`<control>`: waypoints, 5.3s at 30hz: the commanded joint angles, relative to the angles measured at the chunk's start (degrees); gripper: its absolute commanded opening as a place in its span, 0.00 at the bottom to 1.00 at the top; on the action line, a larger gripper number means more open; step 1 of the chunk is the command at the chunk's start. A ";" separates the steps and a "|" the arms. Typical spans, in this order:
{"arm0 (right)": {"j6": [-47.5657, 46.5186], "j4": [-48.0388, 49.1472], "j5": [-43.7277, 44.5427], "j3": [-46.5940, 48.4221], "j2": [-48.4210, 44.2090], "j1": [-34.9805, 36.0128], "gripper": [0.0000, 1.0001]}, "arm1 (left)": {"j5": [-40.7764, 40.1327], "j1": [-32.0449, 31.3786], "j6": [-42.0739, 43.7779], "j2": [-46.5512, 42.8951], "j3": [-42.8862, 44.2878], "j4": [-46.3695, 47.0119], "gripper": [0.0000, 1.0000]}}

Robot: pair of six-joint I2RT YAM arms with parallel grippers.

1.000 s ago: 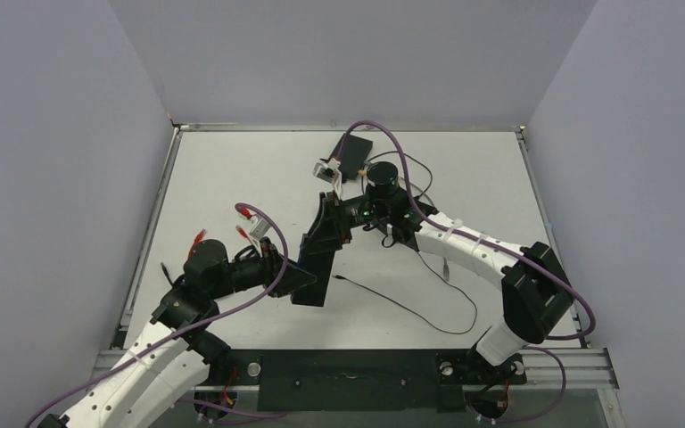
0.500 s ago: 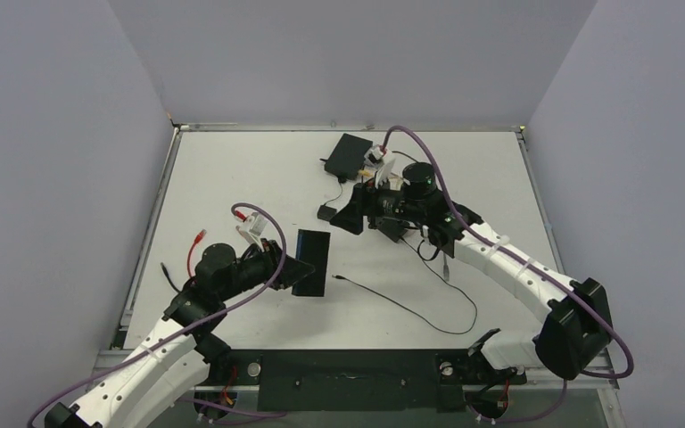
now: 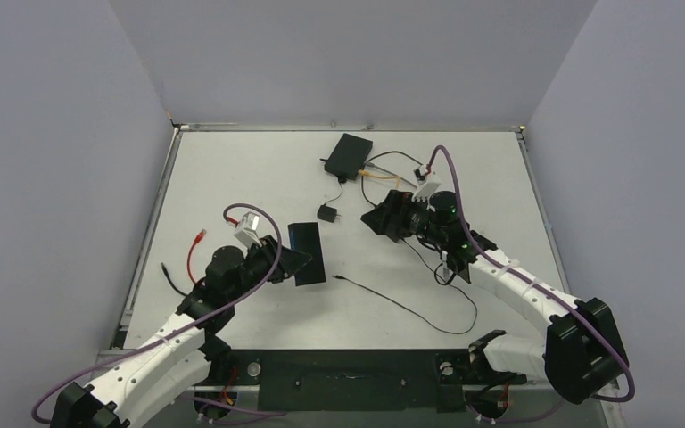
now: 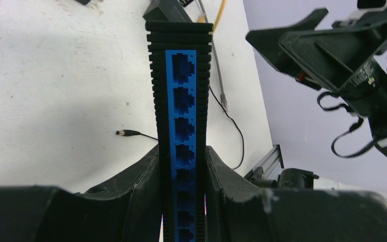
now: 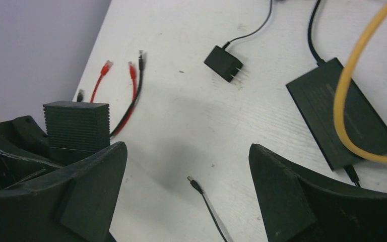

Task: Insert the plug into the switch port
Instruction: Adjust the switch port at the center of the board.

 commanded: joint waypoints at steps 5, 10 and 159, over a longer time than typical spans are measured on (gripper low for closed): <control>-1.73 0.83 11.10 -1.89 -6.40 1.72 0.86 | -6.03 2.08 -3.82 9.44 -2.83 15.89 0.00; -3.74 -1.93 12.12 -2.98 -9.49 2.79 0.86 | -7.13 3.63 -4.29 15.45 -2.74 20.24 0.04; -35.50 -6.09 14.77 -8.80 -2.61 26.73 0.82 | 2.54 12.89 13.44 18.70 9.72 -10.29 0.94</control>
